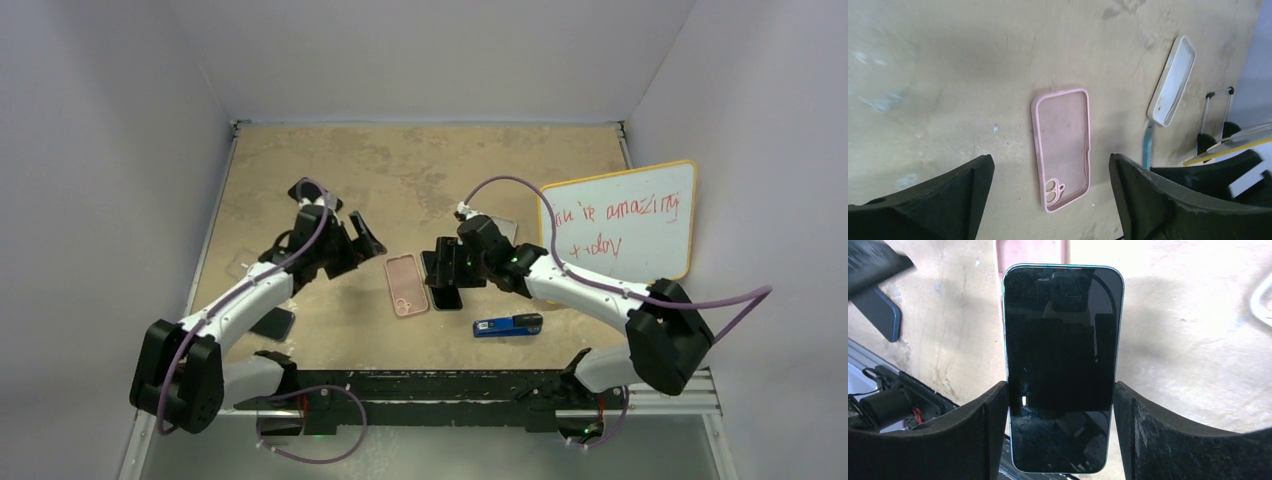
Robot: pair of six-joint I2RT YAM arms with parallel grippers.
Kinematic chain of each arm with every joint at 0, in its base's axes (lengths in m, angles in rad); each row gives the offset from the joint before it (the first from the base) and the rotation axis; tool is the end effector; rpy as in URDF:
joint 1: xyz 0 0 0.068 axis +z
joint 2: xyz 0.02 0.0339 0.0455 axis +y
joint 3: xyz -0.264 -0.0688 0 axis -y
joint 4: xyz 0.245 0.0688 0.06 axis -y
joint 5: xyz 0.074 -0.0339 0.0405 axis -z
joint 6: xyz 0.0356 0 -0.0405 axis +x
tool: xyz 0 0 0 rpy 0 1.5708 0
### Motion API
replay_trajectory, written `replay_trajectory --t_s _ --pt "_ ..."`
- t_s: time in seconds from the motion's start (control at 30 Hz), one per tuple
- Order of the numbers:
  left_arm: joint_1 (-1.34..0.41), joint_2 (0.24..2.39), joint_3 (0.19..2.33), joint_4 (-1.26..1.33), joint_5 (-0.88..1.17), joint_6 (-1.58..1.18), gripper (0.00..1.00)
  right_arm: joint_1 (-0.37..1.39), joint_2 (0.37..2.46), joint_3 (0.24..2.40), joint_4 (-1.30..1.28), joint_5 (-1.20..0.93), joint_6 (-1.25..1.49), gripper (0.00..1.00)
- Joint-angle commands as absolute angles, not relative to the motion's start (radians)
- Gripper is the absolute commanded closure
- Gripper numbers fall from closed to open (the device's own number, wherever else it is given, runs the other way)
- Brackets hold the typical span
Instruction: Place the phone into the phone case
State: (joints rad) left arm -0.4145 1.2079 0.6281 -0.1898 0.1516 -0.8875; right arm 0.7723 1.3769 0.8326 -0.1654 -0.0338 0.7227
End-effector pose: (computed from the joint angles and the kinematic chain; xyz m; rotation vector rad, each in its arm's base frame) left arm 0.2198 -0.1026 0.2003 -0.5031 2.4278 -0.7857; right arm 0.2090 0.2053 0.2256 -0.0787 2.4160 0.7847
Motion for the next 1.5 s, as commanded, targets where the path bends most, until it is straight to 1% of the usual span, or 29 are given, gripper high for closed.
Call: replay_trajectory --t_s 0.0,0.17,0.33,0.6,0.93,1.03,1.07,1.2,1.37,1.47 --pt "-0.301 1.151 0.785 -0.349 0.222 -0.685 0.1 0.831 1.421 0.929 -0.094 -0.008 0.777 0.61" --pt "-0.206 1.114 0.846 -0.423 0.326 -0.593 0.08 0.88 1.51 0.998 -0.079 -0.003 0.803 0.61" --pt "-0.202 1.064 0.831 -0.456 0.34 -0.561 0.1 0.908 1.597 1.057 -0.037 -0.003 0.834 0.61" --pt "-0.202 1.045 0.757 -0.448 0.384 -0.563 0.15 0.922 1.724 1.128 -0.003 -0.026 0.837 0.61" --pt "-0.202 1.043 0.689 -0.401 0.415 -0.591 0.21 0.93 1.794 1.123 -0.003 0.023 0.79 0.6" --pt "-0.202 1.052 0.683 -0.394 0.422 -0.596 0.22 0.931 1.794 1.117 -0.013 0.049 0.767 0.57" --pt "-0.202 1.055 0.681 -0.391 0.423 -0.597 0.23 0.93 1.792 1.113 -0.014 0.055 0.764 0.55" --pt "-0.202 1.068 0.672 -0.376 0.433 -0.604 0.25 0.93 1.783 1.104 -0.016 0.073 0.752 0.49" --pt "-0.202 1.083 0.654 -0.35 0.467 -0.605 0.25 0.931 1.783 1.109 -0.025 0.089 0.733 0.33" --pt "-0.202 1.082 0.648 -0.352 0.464 -0.602 0.24 0.931 1.786 1.107 -0.016 0.088 0.725 0.31"
